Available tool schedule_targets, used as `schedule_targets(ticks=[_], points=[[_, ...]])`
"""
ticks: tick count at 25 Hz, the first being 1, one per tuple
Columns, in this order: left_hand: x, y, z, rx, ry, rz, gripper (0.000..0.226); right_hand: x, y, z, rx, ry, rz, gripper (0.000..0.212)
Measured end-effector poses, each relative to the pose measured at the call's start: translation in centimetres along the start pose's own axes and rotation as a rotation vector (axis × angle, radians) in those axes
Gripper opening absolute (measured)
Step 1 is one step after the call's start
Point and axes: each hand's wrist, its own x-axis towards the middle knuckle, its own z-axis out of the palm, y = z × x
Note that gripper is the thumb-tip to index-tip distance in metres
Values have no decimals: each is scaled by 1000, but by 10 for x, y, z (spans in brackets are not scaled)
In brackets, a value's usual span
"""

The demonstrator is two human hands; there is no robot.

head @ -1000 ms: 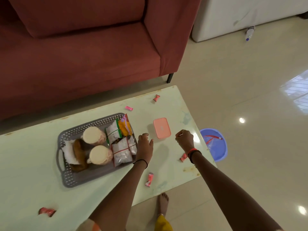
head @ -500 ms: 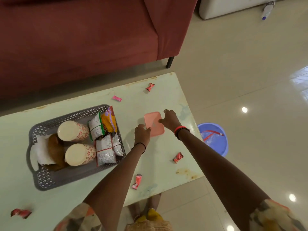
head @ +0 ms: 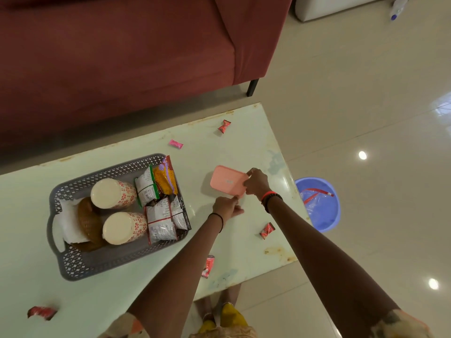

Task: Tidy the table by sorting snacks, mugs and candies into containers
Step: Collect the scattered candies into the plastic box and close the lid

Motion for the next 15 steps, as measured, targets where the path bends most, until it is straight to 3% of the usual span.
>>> schedule_targets(ticks=[3, 5, 8, 13, 15], points=[[-13, 2, -4, 184, 23, 68, 34, 8, -10, -6, -93, 10, -150, 39], [-17, 5, -17, 527, 253, 322, 35, 11, -18, -8, -190, -36, -212, 43], [-15, 9, -38, 632, 415, 600, 26, 12, -24, -9, -298, -46, -256, 40], [3, 8, -50, 736, 233, 498, 46, 7, -5, -9, -309, 54, -125, 21], [8, 8, -48, 724, 228, 471, 42, 3, 1, -5, -247, 91, -95, 27]])
